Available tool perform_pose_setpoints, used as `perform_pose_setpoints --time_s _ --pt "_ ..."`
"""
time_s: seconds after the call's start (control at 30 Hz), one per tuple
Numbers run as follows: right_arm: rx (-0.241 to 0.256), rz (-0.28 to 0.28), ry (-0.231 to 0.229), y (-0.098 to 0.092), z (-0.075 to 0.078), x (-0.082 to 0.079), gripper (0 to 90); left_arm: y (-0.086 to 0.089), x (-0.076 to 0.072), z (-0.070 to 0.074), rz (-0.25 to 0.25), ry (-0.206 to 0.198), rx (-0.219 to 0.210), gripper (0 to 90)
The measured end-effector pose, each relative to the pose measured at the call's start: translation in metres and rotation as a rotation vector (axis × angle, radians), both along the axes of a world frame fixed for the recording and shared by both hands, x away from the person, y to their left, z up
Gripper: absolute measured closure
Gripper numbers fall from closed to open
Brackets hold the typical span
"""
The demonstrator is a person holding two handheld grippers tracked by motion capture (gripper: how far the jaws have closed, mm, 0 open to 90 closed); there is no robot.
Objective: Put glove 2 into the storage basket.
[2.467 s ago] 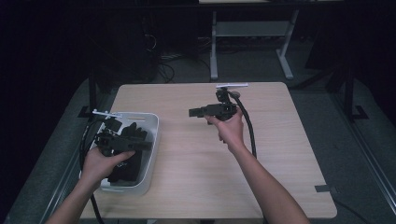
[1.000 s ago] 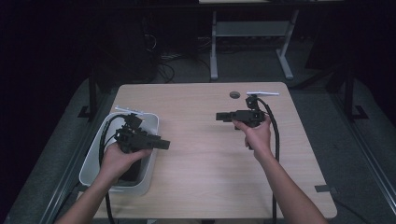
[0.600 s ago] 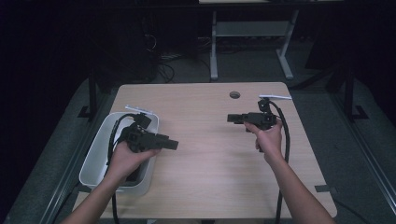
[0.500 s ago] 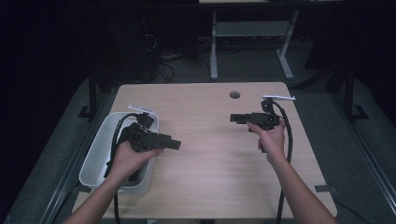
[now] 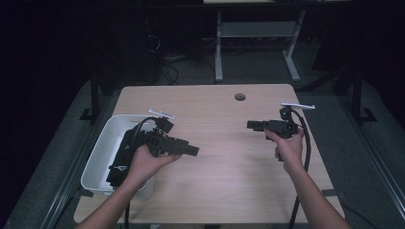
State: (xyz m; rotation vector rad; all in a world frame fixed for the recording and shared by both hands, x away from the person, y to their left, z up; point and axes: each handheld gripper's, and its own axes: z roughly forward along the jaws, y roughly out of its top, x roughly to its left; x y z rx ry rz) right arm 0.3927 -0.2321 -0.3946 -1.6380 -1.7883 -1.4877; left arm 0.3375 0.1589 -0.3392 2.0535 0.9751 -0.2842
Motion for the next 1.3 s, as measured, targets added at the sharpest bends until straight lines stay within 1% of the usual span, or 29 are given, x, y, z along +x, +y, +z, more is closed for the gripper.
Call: perform_pose_setpoints --time_s 0.07,0.1,0.13,0.23,0.27,0.37,0.47,0.53,0.57,0.63,0.7,0.8,0.9,0.93,1.1,1.2,1.27,1.3 --pt "-0.007 -0.001 0.004 -0.004 -0.002 -0.001 41.8 -0.004 0.0 -0.002 -0.001 0.003 -0.006 31.9" --pt "-0.003 -0.004 0.006 -0.006 -0.003 -0.002 41.7 -0.005 0.0 -0.003 0.0 0.008 -0.006 31.8" --pt "-0.005 -0.003 0.009 -0.008 -0.005 -0.003 41.5 -0.008 0.001 -0.004 -0.004 0.005 -0.006 31.8" --pt "-0.005 -0.013 0.014 -0.014 -0.009 -0.005 41.5 -0.014 0.001 -0.007 -0.021 0.005 0.001 31.6" --pt "-0.004 -0.014 0.015 -0.016 -0.01 -0.006 41.5 -0.016 0.001 -0.008 -0.017 0.009 -0.003 31.5" --pt "-0.001 -0.018 0.024 -0.023 -0.013 -0.01 41.5 -0.022 0.0 -0.012 -0.025 0.008 0.004 31.4" --pt "-0.006 -0.025 0.022 -0.03 -0.016 -0.014 41.2 -0.026 -0.001 -0.018 -0.041 0.011 0.01 31.0" --pt "-0.001 -0.032 0.026 -0.035 -0.019 -0.017 41.2 -0.028 -0.002 -0.021 -0.034 0.021 0.007 30.6" --pt "-0.004 -0.037 0.028 -0.038 -0.021 -0.019 41.2 -0.028 -0.002 -0.023 -0.036 0.015 0.007 30.5" --pt "0.0 -0.045 0.034 -0.043 -0.024 -0.022 41.2 -0.03 -0.002 -0.025 -0.037 0.017 0.004 30.4" --pt "-0.008 -0.046 0.036 -0.047 -0.026 -0.024 40.9 -0.032 -0.002 -0.027 -0.033 0.017 0.001 30.2" --pt "0.001 -0.052 0.037 -0.055 -0.03 -0.028 40.8 -0.036 -0.004 -0.028 -0.025 0.011 -0.009 29.9" --pt "0.0 -0.056 0.041 -0.061 -0.034 -0.033 40.6 -0.042 -0.006 -0.031 -0.027 0.009 -0.008 29.7" --pt "0.0 -0.06 0.048 -0.063 -0.035 -0.034 40.6 -0.043 -0.006 -0.033 -0.032 0.005 -0.002 29.7" --pt "0.003 -0.068 0.05 -0.071 -0.042 -0.041 40.5 -0.05 -0.008 -0.038 -0.044 -0.004 0.007 29.6" --pt "0.021 -0.074 0.058 -0.075 -0.047 -0.046 40.6 -0.054 -0.01 -0.046 -0.058 0.013 0.017 28.7" --pt "0.02 -0.078 0.055 -0.078 -0.05 -0.049 40.5 -0.056 -0.011 -0.051 -0.057 0.023 0.009 28.4" --pt "0.027 -0.078 0.06 -0.079 -0.051 -0.051 40.5 -0.057 -0.011 -0.052 -0.059 0.024 0.011 28.5"
